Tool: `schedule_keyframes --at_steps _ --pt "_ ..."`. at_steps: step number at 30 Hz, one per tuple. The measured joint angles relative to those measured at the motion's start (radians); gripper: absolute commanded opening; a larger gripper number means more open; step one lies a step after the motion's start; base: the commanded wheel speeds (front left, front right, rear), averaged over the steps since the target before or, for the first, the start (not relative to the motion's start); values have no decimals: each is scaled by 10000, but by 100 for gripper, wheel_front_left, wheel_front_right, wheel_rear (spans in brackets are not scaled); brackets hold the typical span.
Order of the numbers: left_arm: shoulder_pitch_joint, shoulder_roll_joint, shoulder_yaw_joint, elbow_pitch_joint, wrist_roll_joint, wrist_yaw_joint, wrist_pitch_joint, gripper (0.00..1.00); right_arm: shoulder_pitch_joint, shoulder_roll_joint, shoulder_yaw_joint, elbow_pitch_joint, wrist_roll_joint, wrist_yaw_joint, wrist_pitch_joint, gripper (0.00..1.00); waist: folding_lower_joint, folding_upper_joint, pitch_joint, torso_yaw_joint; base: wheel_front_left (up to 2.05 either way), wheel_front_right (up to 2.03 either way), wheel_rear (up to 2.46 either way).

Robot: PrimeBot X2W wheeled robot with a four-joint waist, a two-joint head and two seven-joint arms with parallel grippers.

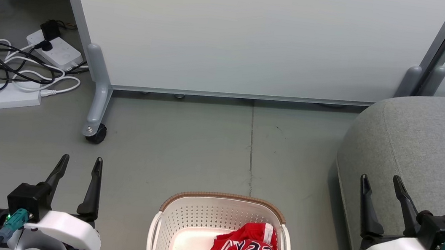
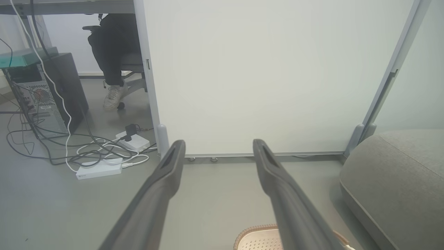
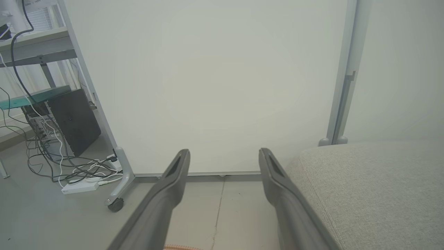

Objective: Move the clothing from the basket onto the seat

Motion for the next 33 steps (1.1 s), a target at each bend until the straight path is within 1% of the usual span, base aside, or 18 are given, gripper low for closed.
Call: schedule_keyframes --at_steps 6,16,23,33 --pt "17 94 -4 140 257 -13 -67 100 5 2 10 81 -167 13 -174 100 0 0 -15 25 0 0 0" --pt "12 123 -82 284 251 -13 -100 100 26 4 -81 370 109 13 -174 100 0 0 -25 6 0 0 0" --pt "-33 155 -157 387 236 -13 -100 100 18 4 -228 694 6 13 -174 100 0 0 -25 -8 0 0 0" --pt "-78 176 -251 416 209 2 -96 100 -15 4 -249 792 -65 13 -174 100 0 0 -33 17 0 0 0"
